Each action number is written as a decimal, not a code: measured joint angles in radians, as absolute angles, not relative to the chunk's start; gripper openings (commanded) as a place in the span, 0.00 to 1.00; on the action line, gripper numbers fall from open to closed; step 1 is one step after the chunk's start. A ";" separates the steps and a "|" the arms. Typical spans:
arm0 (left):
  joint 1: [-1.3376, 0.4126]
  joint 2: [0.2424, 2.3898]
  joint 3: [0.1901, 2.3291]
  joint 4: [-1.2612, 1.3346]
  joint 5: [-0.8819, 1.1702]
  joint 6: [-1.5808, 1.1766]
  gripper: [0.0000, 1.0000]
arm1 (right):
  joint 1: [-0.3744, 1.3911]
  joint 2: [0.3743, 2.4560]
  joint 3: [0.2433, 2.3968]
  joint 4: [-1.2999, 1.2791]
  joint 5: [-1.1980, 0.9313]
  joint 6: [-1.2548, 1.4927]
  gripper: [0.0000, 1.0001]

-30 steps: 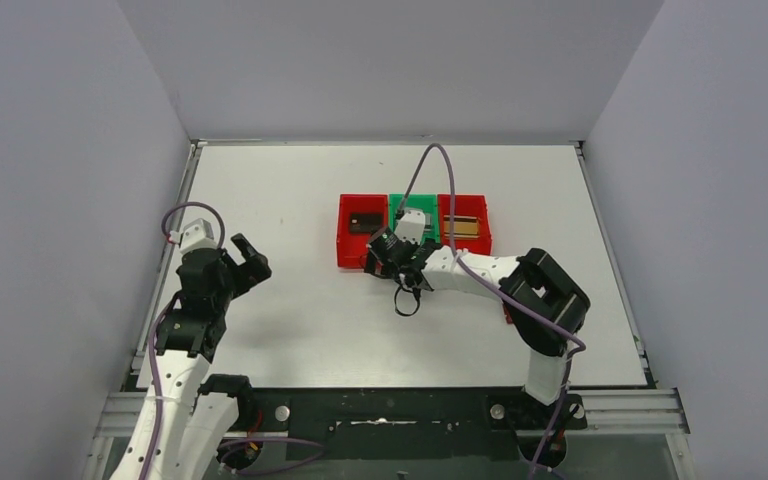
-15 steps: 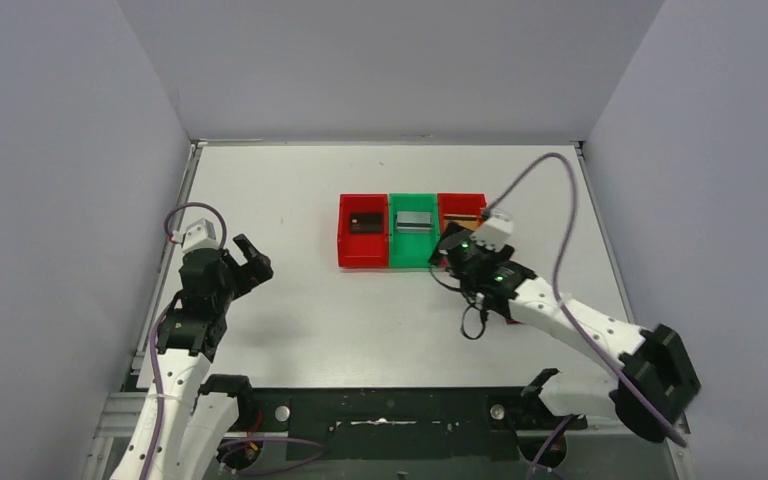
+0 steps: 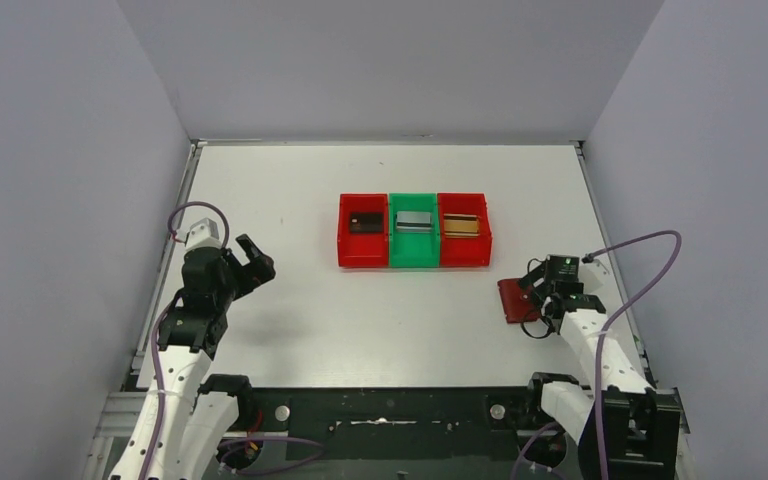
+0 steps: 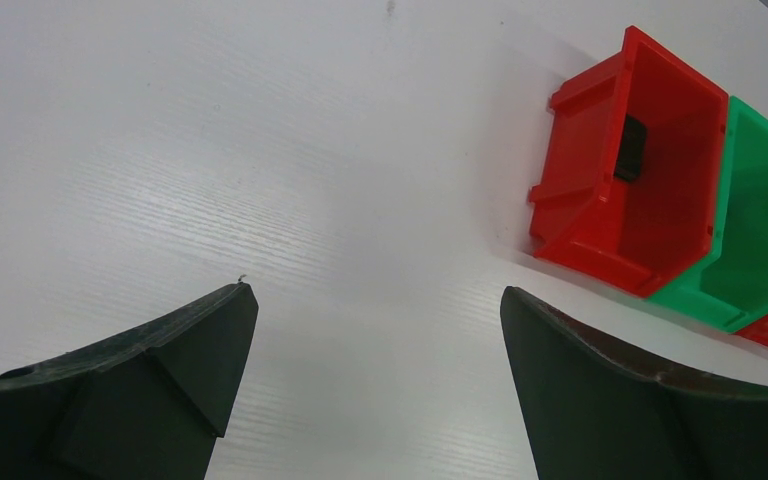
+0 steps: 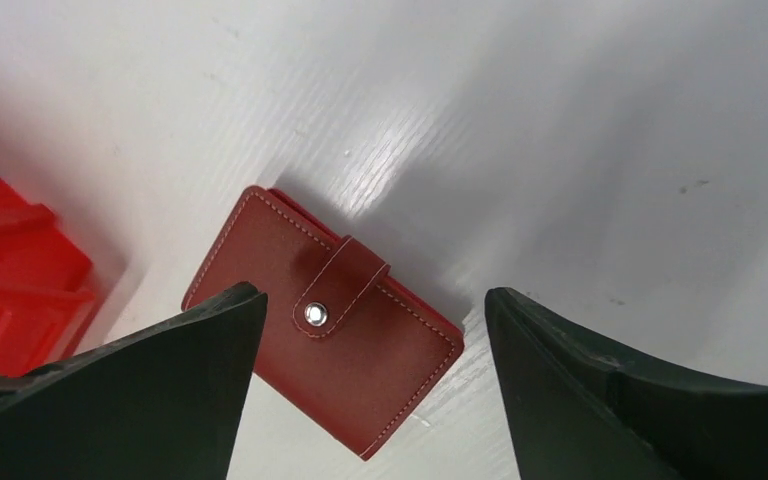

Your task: Take the credit cards out of the card holder

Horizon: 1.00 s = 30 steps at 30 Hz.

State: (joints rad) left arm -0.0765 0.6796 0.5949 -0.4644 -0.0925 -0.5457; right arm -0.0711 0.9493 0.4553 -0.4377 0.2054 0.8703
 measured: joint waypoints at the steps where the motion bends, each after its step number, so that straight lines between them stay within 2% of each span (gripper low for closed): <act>1: -0.076 0.680 0.595 -0.464 -0.092 -0.546 0.95 | -0.075 0.977 0.455 -0.430 0.179 0.855 0.78; 4: -0.076 0.681 0.595 -0.464 -0.092 -0.546 0.95 | -0.077 1.023 0.455 -0.402 0.112 0.820 0.69; 6: -0.076 0.682 0.595 -0.464 -0.092 -0.546 0.95 | -0.076 1.029 0.453 -0.391 0.081 0.802 0.57; 10: -0.076 0.682 0.595 -0.464 -0.092 -0.546 0.95 | -0.060 1.026 0.437 -0.371 0.055 0.782 0.44; 14: -0.076 0.682 0.595 -0.464 -0.092 -0.546 0.95 | -0.015 1.005 0.405 -0.363 0.046 0.784 0.39; 18: -0.076 0.682 0.595 -0.463 -0.092 -0.546 0.95 | 0.112 1.000 0.402 -0.371 0.051 0.815 0.36; 19: -0.076 0.682 0.595 -0.463 -0.092 -0.546 0.95 | 0.138 1.000 0.402 -0.373 0.057 0.825 0.36; 23: -0.076 0.682 0.595 -0.463 -0.092 -0.546 0.95 | 0.250 1.001 0.409 -0.404 0.096 0.870 0.46; 26: -0.076 0.682 0.595 -0.463 -0.092 -0.546 0.95 | 0.306 1.001 0.447 -0.469 0.163 0.890 0.61; 30: -0.076 0.682 0.595 -0.463 -0.092 -0.546 0.95 | 0.321 1.000 0.524 -0.528 0.259 0.893 0.70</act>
